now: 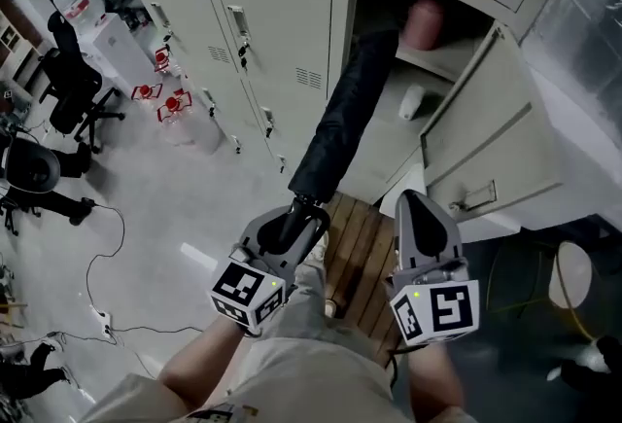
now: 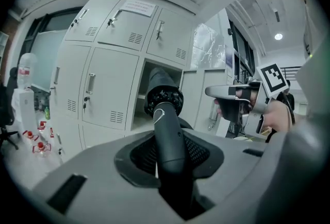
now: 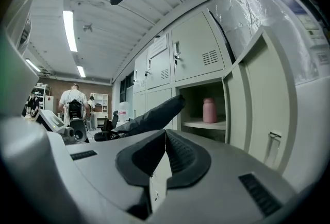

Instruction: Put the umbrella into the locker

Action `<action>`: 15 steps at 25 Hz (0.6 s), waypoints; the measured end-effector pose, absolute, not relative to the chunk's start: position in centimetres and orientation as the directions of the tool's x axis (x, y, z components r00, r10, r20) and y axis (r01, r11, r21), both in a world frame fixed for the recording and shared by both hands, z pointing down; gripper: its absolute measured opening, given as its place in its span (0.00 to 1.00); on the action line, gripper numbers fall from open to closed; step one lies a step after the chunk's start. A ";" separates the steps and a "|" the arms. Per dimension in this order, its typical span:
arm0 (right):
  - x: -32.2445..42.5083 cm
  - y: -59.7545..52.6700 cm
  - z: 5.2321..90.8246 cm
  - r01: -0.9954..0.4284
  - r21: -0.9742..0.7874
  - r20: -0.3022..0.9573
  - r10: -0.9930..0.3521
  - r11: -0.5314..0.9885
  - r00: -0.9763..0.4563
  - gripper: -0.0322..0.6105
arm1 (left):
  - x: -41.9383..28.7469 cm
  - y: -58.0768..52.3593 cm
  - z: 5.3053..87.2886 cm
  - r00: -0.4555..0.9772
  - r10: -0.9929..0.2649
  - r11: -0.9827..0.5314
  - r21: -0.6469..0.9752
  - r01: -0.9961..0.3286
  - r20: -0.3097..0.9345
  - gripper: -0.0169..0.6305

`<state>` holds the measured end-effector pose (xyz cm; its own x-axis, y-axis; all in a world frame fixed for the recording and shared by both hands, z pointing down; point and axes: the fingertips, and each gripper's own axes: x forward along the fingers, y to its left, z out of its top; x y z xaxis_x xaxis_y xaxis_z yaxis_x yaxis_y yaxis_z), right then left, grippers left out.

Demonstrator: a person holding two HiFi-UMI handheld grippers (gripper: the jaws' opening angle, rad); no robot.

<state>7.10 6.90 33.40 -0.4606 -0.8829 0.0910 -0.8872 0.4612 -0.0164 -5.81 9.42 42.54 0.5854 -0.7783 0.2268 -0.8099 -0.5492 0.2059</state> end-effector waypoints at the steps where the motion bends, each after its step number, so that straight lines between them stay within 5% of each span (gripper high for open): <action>1: 7.0 6.5 33.9 -0.886 -0.019 0.099 -0.881 0.463 -0.462 0.06 | -5.8 9.1 43.1 0.586 -0.775 -0.549 0.206 -0.810 0.237 0.19; 15: 5.3 0.1 40.1 -0.883 -0.042 0.180 -0.866 0.468 -0.467 0.06 | -6.1 4.3 50.9 0.606 -0.711 -0.559 0.237 -0.795 0.356 0.19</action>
<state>5.30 0.10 40.11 -0.4670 -0.8657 0.1800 -0.8830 0.4675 -0.0420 -6.14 4.30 50.95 0.6061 -0.7114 0.3558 -0.7948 -0.5586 0.2371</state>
